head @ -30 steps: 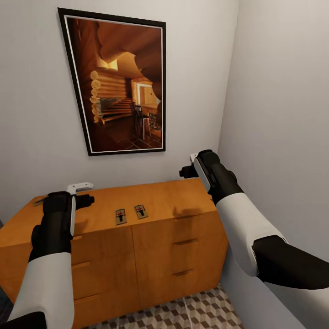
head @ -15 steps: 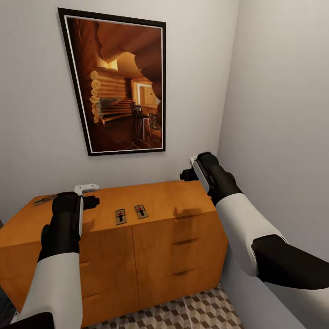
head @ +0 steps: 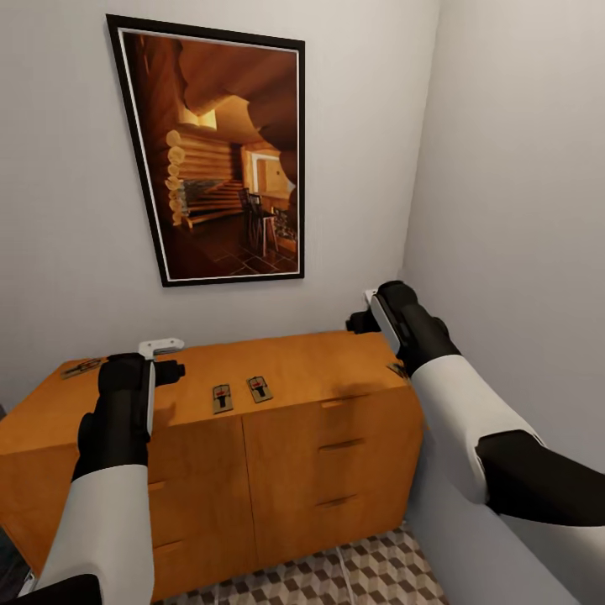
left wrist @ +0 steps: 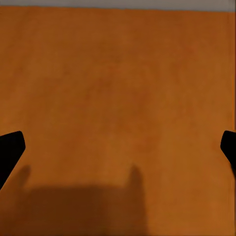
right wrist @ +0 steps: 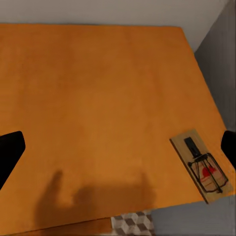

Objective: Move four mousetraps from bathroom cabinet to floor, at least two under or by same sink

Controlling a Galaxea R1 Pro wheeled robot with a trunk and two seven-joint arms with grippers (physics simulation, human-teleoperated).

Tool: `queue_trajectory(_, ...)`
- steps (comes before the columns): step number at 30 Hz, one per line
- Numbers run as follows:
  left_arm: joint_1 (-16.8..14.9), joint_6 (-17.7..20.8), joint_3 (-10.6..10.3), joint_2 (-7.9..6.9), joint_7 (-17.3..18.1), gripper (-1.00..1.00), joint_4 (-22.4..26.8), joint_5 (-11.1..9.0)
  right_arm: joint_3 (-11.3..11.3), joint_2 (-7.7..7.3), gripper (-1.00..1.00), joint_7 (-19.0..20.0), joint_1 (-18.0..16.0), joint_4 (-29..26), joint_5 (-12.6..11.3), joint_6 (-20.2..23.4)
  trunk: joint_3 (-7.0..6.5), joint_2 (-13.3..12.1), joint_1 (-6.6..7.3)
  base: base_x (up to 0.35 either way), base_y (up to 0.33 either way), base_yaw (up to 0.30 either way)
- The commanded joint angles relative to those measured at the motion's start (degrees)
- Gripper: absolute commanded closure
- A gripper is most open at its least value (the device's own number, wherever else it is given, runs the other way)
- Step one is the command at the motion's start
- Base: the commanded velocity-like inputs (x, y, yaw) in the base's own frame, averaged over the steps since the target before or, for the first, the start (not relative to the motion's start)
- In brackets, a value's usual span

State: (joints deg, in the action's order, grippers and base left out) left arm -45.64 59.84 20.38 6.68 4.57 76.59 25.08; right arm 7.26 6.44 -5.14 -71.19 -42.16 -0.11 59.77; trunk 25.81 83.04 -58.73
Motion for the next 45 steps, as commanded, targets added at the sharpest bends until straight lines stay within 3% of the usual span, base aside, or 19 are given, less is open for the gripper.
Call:
queue_trajectory(1, -0.1, 0.2, 0.1, 0.13, 0.5, -1.0, 0.0, 0.5, 0.1, -0.76, -1.0, -0.2, -0.1, 0.0, -0.3, 0.2, 0.07, 0.0, 0.0, 0.0, 0.0, 0.0)
queue_trajectory(6, -0.1, 0.2, 0.1, 0.69, 0.5, -1.0, 0.0, 0.5, 0.3, -3.27, -1.0, -0.1, 0.0, 0.0, -0.4, 0.2, 0.07, 0.0, 0.0, 0.0, 0.0, 0.0)
queue_trajectory(17, -0.1, 0.2, 0.1, 1.54, 0.5, -1.0, 0.0, 0.6, 0.5, -4.82, -1.0, 0.1, 0.0, 0.0, -0.4, 0.2, 0.07, 0.0, 0.0, 0.0, 0.0, 0.0)
queue_trajectory(25, -0.1, 0.2, 0.2, 2.09, 0.5, -1.0, 0.0, 0.7, 0.6, -8.06, -1.0, 0.3, 0.0, 0.0, -0.5, 0.2, 0.07, 0.0, 0.0, 0.0, 0.0, 0.0)
queue_trajectory(35, -0.1, 0.2, 0.3, 2.57, 0.5, -1.0, -0.2, 0.7, 0.9, -10.95, -1.0, 4.6, 0.0, 0.1, -0.5, 0.2, 0.07, 0.0, 0.0, 0.0, 0.0, 0.0)
queue_trajectory(39, -0.1, 0.2, 0.3, 2.6, 0.5, -1.0, -0.3, 0.7, 1.9, -11.39, -1.0, 6.1, 0.0, 0.1, -0.5, 0.2, 0.07, 0.0, 0.0, 0.0, 0.0, 0.0)
queue_trajectory(45, -0.1, 0.2, 0.3, 2.63, 0.4, -1.0, -0.3, 0.7, 6.8, -13.04, -1.0, 8.8, 0.0, 0.1, -0.5, 0.2, 0.07, 0.0, 0.0, 0.0, 0.0, 0.0)
